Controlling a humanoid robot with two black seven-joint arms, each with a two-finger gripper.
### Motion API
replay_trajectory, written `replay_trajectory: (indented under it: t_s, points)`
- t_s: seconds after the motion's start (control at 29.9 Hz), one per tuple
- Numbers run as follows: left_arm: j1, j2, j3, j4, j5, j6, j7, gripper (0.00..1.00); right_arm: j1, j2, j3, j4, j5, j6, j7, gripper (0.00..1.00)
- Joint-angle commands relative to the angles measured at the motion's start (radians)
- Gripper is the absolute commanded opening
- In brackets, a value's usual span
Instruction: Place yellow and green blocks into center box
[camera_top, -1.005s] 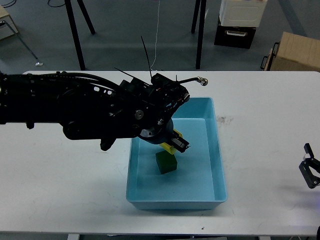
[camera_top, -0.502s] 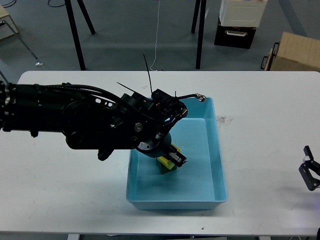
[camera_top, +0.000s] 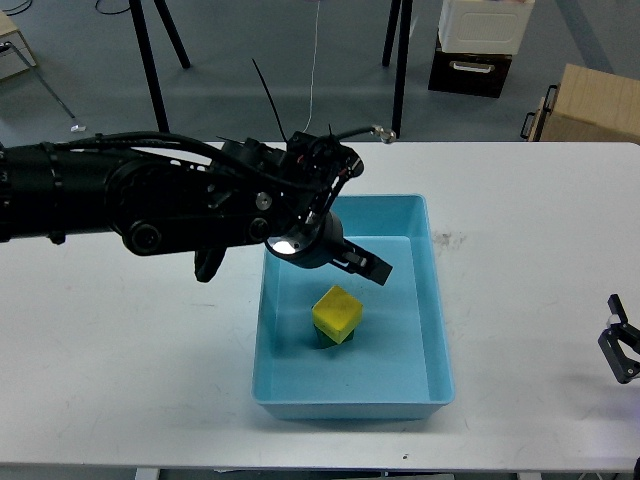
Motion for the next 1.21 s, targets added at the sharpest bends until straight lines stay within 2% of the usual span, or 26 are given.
replay_trajectory:
  t_s: [0.0, 0.13, 0.27, 0.47, 0.64, 0.77, 0.94, 1.11, 1.17]
  points:
    - [0.098, 0.043, -0.273, 0.060, -0.062, 0.000, -0.003, 1.00, 0.009, 0.000, 0.000, 0.001, -0.001, 0.000, 0.003, 1.00]
    - [0.207, 0.046, -0.584, 0.120, -0.062, 0.000, 0.006, 1.00, 0.012, 0.000, -0.003, 0.001, -0.001, 0.000, 0.003, 1.00]
    - [0.273, 0.052, -0.785, 0.200, -0.072, 0.000, -0.007, 1.00, 0.015, -0.001, -0.003, 0.003, -0.001, 0.000, 0.001, 1.00]
    - [0.463, 0.128, -1.143, 0.188, -0.157, 0.000, -0.013, 1.00, 0.024, -0.011, -0.005, 0.010, -0.001, 0.000, 0.001, 1.00]
    - [0.711, 0.112, -1.475, 0.038, -0.270, 0.000, 0.017, 1.00, 0.037, -0.011, -0.011, 0.023, -0.010, 0.000, 0.001, 1.00]
    - [0.963, -0.018, -1.778, -0.142, -0.269, 0.000, 0.086, 1.00, 0.041, -0.012, -0.020, 0.053, -0.015, 0.000, 0.001, 1.00]
    - [1.257, -0.125, -1.968, -0.291, -0.280, 0.000, 0.082, 1.00, 0.038, -0.014, -0.021, 0.081, -0.021, 0.000, -0.001, 1.00]
    - [1.528, -0.159, -2.011, -0.377, -0.387, 0.000, 0.046, 1.00, 0.029, -0.014, -0.041, 0.092, -0.026, 0.000, -0.002, 1.00]
    - [1.627, -0.159, -2.010, -0.414, -0.466, 0.000, 0.045, 1.00, 0.017, -0.014, -0.060, 0.105, -0.030, 0.000, -0.002, 1.00]
